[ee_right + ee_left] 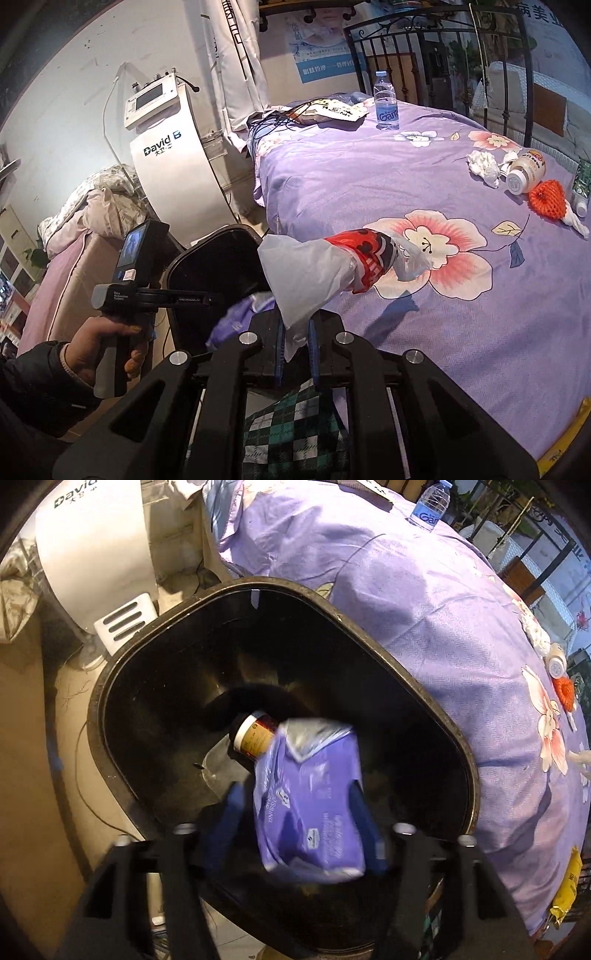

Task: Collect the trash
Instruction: 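Drop the purple wrapper and red-and-white wrapper into the black bin with both tools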

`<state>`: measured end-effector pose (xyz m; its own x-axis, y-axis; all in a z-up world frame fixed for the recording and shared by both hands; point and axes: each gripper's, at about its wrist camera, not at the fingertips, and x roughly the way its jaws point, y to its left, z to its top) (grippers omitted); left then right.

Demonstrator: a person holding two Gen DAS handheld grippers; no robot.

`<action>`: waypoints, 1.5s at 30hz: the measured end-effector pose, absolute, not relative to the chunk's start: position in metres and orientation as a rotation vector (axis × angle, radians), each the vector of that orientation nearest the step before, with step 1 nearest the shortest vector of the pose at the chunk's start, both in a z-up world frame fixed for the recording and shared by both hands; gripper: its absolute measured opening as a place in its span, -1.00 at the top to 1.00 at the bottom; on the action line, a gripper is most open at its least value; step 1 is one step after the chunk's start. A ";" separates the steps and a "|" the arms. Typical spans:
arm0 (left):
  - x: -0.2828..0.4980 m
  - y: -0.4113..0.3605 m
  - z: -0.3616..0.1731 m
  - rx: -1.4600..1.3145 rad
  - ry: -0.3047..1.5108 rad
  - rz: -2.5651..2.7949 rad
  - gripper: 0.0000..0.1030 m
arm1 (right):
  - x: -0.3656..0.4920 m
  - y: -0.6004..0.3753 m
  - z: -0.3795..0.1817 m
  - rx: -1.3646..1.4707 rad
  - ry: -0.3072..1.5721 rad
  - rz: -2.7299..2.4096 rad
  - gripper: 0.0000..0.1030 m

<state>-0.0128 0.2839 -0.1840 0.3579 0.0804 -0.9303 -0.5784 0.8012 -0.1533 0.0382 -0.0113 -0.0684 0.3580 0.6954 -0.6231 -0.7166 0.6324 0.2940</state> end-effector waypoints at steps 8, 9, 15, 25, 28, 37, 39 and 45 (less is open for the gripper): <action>-0.014 0.287 -0.167 -0.515 1.070 0.477 -0.42 | 0.039 -0.007 -0.076 -0.025 0.806 0.952 0.78; -0.014 0.288 -0.162 -0.518 1.055 0.484 -0.43 | 0.039 -0.005 -0.078 -0.025 0.808 0.965 0.78; -0.026 0.297 -0.136 -0.476 0.917 0.576 -0.57 | 0.034 0.033 -0.096 -0.049 0.875 1.121 0.78; -0.039 0.325 -0.117 -0.508 0.854 0.621 -0.58 | 0.026 0.139 -0.138 -0.162 1.055 1.324 0.78; -0.041 0.329 -0.116 -0.517 0.843 0.625 -0.58 | 0.025 0.161 -0.156 -0.187 1.124 1.339 0.78; -0.039 0.330 -0.119 -0.527 0.837 0.614 -0.58 | 0.024 0.180 -0.186 -0.229 1.211 1.291 -0.36; -0.038 0.330 -0.120 -0.530 0.838 0.613 -0.58 | 0.021 0.177 -0.182 -0.221 1.194 1.311 -0.37; -0.034 0.329 -0.126 -0.543 0.849 0.611 -0.58 | 0.020 0.162 -0.170 -0.167 1.167 1.317 -0.45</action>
<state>-0.0345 0.3290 -0.1256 0.5133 0.2745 -0.8131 -0.6844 0.7026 -0.1949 0.0199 0.1616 -0.1696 -0.1846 0.6562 -0.7316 -0.8056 0.3254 0.4952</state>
